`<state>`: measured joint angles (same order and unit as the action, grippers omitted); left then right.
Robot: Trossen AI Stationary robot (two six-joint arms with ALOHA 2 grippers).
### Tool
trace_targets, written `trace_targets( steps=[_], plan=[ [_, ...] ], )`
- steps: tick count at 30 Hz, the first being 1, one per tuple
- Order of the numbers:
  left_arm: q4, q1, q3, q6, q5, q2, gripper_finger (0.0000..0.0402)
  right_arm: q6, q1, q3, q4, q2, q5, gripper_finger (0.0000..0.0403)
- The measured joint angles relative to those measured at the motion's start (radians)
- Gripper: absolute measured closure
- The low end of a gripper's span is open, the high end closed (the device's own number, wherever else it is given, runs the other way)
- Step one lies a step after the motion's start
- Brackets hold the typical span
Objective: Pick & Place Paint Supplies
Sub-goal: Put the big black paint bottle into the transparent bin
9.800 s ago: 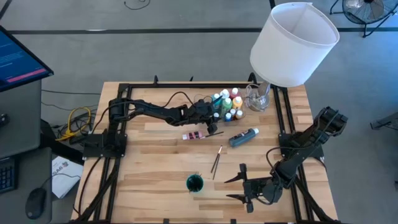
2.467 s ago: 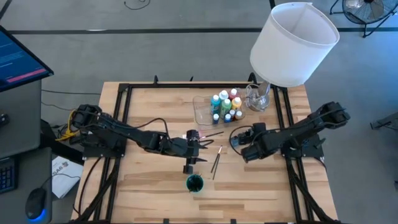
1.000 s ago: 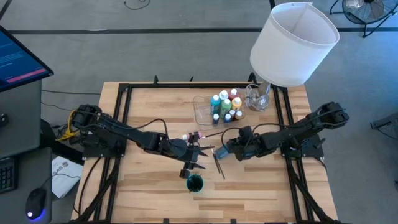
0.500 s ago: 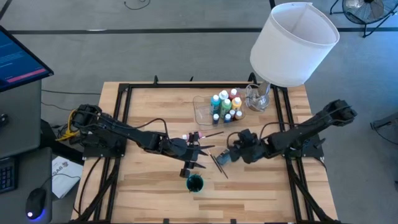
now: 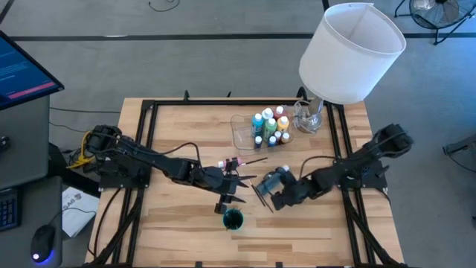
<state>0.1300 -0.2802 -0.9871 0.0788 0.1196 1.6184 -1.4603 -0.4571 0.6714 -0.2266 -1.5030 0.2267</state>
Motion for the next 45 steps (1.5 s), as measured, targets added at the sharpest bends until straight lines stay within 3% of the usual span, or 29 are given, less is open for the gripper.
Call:
trace_targets(
  steps=[7, 15, 21, 24, 27, 30, 35, 40, 45],
  plan=[
    [0.001, 0.0, 0.0, 0.003, 0.0, 0.0, 0.0259, 0.183, 0.121, 0.021, 0.239, -0.135, -0.13, 0.0173],
    [-0.001, 0.0, 0.002, 0.003, -0.003, 0.0, 0.0259, 0.33, 0.187, 0.124, 0.235, -0.209, -0.151, 0.0173],
    [-0.004, 0.001, 0.002, 0.056, 0.038, -0.001, 0.0259, 0.395, 0.159, 0.148, 0.224, -0.171, -0.141, 0.0173],
    [0.0, 0.018, 0.002, 0.08, 0.091, 0.008, 0.0259, 0.408, 0.119, 0.149, 0.161, -0.094, -0.023, 0.0173],
    [0.008, 0.067, 0.003, 0.08, 0.127, 0.034, 0.0259, 0.414, 0.061, 0.149, 0.053, 0.013, 0.205, 0.0173],
    [0.029, 0.138, 0.002, 0.045, 0.126, 0.073, 0.0258, 0.386, -0.014, 0.149, -0.048, 0.103, 0.424, 0.0173],
    [0.065, 0.222, -0.005, -0.022, 0.091, 0.14, 0.0258, 0.309, -0.134, 0.15, -0.173, 0.164, 0.637, 0.0173],
    [0.076, 0.22, -0.059, -0.058, -0.005, 0.195, 0.0258, 0.13, -0.204, 0.148, -0.33, 0.15, 0.709, 0.0173],
    [0.072, 0.188, -0.101, -0.05, -0.014, 0.243, 0.0258, 0.094, -0.175, 0.122, -0.366, 0.089, 0.559, 0.0173]
  ],
)
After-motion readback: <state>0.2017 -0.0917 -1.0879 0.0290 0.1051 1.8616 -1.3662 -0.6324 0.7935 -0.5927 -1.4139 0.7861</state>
